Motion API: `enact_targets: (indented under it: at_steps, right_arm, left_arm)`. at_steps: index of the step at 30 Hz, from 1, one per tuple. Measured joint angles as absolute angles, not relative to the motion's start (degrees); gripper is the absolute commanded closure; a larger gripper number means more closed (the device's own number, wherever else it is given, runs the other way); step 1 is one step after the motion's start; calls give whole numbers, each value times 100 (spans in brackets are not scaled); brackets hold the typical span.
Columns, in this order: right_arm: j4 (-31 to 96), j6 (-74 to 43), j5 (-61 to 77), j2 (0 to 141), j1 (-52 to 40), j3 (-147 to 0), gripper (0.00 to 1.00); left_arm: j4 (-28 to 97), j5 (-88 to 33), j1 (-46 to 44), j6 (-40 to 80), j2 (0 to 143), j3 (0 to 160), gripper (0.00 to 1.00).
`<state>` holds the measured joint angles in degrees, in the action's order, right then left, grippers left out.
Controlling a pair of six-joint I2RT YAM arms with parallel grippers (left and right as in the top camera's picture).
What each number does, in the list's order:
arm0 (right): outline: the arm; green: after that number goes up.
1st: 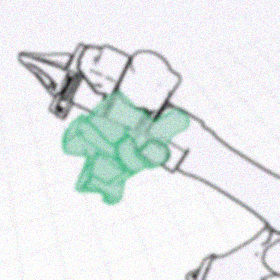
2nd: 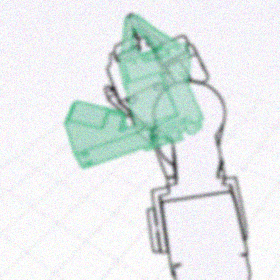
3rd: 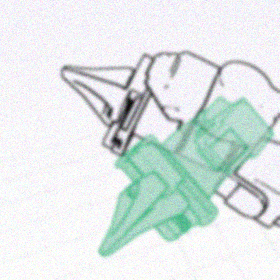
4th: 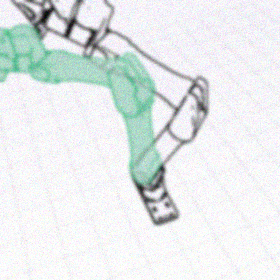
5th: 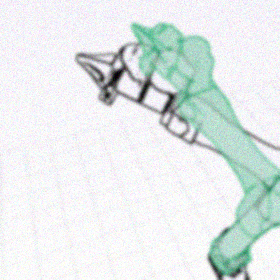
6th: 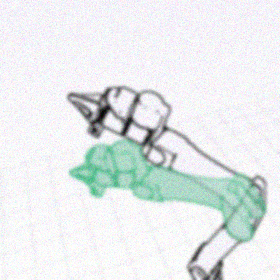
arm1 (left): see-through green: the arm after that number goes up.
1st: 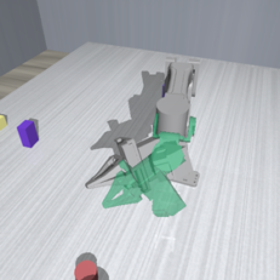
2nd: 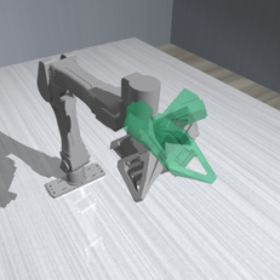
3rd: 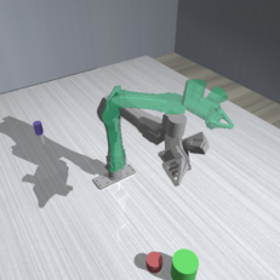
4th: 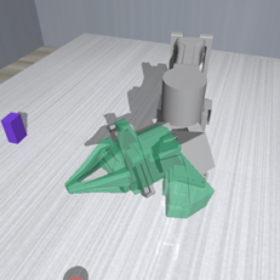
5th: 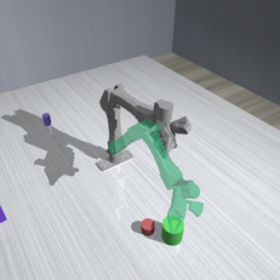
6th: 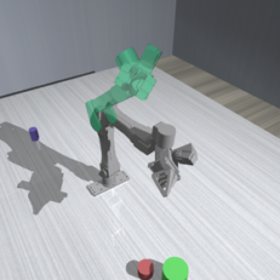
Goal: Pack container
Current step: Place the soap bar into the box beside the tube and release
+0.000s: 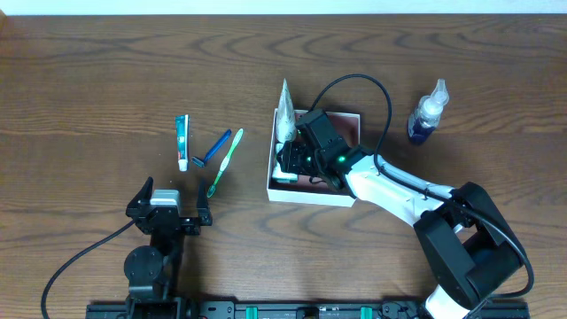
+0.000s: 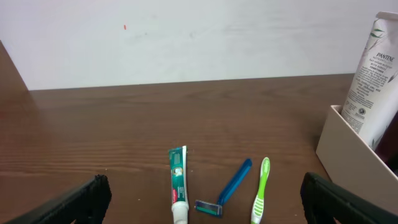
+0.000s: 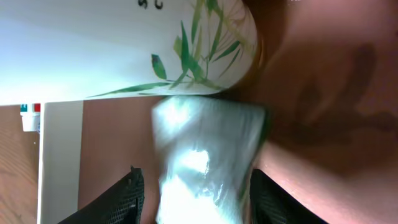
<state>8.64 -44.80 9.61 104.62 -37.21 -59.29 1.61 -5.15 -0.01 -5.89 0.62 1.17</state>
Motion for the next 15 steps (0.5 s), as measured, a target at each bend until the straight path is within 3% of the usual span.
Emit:
enact_targets:
  at_steps: [9,15]
  right_arm:
    - [854,-4473,1066,10462,-3721,-5929,48]
    - [1269,-4410,1070,10276,-3719,-5929,41]
  left_arm:
    - [161,-515,-1,-589,62,117,2]
    - [161,-515,-1,-589,62,117,2]
